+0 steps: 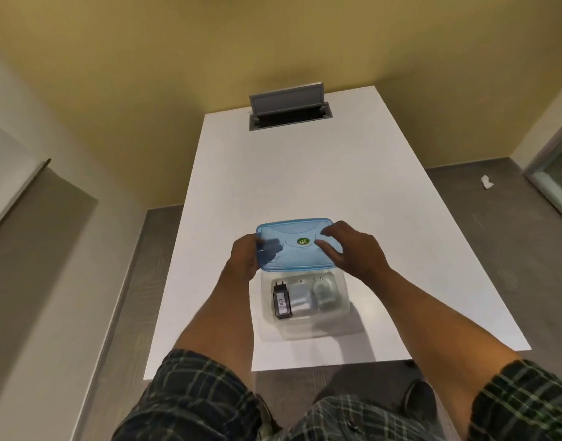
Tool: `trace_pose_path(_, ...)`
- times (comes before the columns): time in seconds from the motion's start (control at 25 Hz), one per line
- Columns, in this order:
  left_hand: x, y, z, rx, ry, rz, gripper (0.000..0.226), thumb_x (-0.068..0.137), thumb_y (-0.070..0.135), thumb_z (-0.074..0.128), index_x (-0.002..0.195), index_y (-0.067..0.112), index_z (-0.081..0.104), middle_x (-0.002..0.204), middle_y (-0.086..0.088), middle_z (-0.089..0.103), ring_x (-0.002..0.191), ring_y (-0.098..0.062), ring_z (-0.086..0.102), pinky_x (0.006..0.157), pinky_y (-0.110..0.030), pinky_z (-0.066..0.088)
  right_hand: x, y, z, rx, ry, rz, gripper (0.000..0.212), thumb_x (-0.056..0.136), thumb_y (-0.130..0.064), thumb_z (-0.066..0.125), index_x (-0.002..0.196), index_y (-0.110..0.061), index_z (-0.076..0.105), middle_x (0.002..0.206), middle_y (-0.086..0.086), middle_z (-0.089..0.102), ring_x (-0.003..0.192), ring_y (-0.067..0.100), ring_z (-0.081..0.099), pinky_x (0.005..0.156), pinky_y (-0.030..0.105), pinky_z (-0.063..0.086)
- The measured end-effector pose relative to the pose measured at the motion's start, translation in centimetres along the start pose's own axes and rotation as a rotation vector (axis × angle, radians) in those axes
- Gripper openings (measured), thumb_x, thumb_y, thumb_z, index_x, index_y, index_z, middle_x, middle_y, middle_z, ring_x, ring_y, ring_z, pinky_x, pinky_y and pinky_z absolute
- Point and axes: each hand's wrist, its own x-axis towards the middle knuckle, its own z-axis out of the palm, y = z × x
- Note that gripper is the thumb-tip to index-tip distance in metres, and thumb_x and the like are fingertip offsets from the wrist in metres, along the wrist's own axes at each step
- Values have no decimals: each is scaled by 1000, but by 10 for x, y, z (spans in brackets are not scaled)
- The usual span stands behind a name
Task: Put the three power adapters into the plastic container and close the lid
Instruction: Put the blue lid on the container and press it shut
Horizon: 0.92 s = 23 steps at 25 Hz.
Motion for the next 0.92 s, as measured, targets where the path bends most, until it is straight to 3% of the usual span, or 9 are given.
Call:
trace_pose_path(0.08,-4,-4,-15,11,-13,-23,17,98,-1,40,101,2,57,83,-21,74,54,-33,74,46,-28,58,1,6,2,61,5,309,29,93,-44,63,115,-25,63,110,-10,61,77,10,62,63,26,46)
trace_pose_path(0.16,-7,-12,-27,15,-16,-46,17,97,0,43,106,3,58,93,-23,71,60,-37,74,47,-30,59,0,17,4,180,-166,638,41,94,-47,60,126,-22,57,114,-5,60,87,11,61,73,28,44)
trace_pose_path(0.24,-9,-22,-34,-18,4,-67,16,97,-1,46,106,1,59,93,-24,69,67,-41,73,48,-33,60,-4,23,7,442,-393,882,43,94,-45,59,123,-13,60,108,7,69,81,24,69,71,34,50)
trace_pose_path(0.32,-15,-32,-38,-27,26,-87,14,97,-2,48,105,-1,60,95,-26,68,74,-44,70,49,-36,61,-14,24,14,546,-504,902,32,95,-35,61,111,-8,66,101,14,72,69,29,72,62,35,54)
trace_pose_path(0.48,-13,-47,-41,-23,48,-108,21,97,-7,46,113,-4,60,106,-27,63,83,-43,67,60,-47,65,-25,23,24,568,-450,906,29,92,-27,67,110,-4,68,102,15,72,68,29,71,62,37,57)
trace_pose_path(0.64,-7,-55,-42,532,194,101,11,83,10,64,94,8,64,95,-15,61,87,-27,58,98,-53,57,-24,24,27,463,-520,815,31,92,-30,68,113,-8,66,95,14,73,75,34,73,70,42,58)
trace_pose_path(0.72,-12,-57,-43,679,182,193,16,75,21,68,86,10,66,84,-14,59,80,-25,54,92,-48,57,-24,25,28,421,-524,786,32,91,-29,69,114,-8,67,94,13,73,76,34,74,78,45,57)
trace_pose_path(0.84,-5,-59,-49,908,231,263,23,90,29,69,79,9,69,74,-14,59,72,-24,52,73,-34,48,-25,26,29,402,-522,790,31,88,-29,70,112,-9,67,97,10,72,80,32,73,79,42,55)
trace_pose_path(0.92,-2,-59,-50,946,261,271,37,95,32,64,77,1,72,73,-21,66,69,-29,58,76,-34,52,-24,26,30,376,-512,776,31,87,-29,72,111,-9,68,103,10,71,88,31,71,80,39,53)
